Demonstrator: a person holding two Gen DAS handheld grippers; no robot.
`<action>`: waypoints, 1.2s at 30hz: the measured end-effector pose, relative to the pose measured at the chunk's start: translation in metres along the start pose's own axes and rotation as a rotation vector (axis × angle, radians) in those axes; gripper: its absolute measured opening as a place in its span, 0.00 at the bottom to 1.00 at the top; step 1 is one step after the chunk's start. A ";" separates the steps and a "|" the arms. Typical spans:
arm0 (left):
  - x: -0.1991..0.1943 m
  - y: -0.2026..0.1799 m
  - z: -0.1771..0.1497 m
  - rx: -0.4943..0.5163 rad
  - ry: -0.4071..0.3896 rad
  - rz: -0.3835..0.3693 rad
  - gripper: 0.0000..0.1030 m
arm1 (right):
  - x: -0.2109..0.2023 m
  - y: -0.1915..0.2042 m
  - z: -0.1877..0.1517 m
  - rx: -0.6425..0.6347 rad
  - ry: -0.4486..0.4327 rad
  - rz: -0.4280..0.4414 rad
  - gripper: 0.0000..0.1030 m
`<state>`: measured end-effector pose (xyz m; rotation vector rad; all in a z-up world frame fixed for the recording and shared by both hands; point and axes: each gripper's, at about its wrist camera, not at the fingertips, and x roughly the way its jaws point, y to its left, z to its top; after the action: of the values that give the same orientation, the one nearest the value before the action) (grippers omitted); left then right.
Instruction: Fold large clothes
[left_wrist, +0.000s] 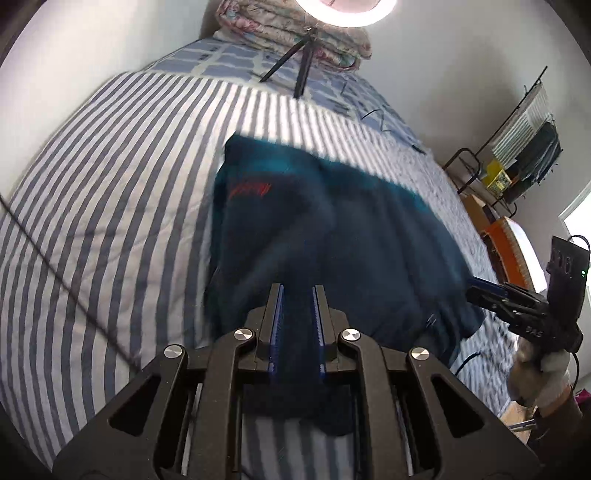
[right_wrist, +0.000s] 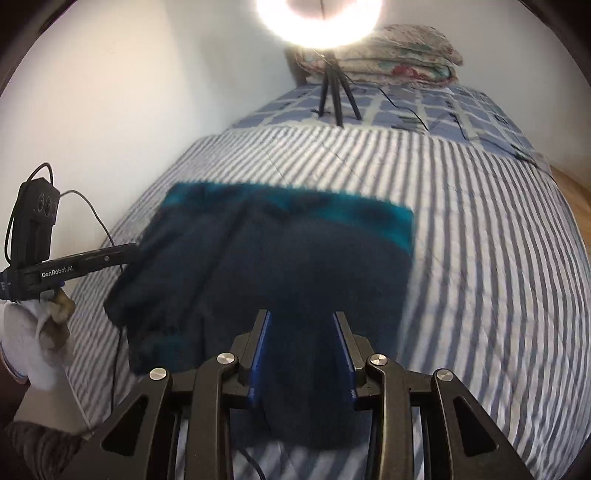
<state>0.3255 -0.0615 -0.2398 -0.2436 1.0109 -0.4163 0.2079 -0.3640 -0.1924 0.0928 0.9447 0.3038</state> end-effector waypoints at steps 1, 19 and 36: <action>0.006 0.008 -0.010 -0.027 0.023 -0.009 0.12 | 0.001 -0.003 -0.012 0.019 0.012 0.004 0.34; -0.020 0.069 0.027 -0.269 0.014 -0.275 0.80 | -0.042 -0.051 -0.017 0.167 -0.112 0.089 0.90; 0.079 0.117 0.052 -0.462 0.127 -0.449 0.80 | 0.067 -0.100 -0.003 0.394 0.006 0.403 0.86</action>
<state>0.4327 0.0083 -0.3186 -0.8788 1.1705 -0.6058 0.2634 -0.4401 -0.2676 0.6497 0.9792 0.4854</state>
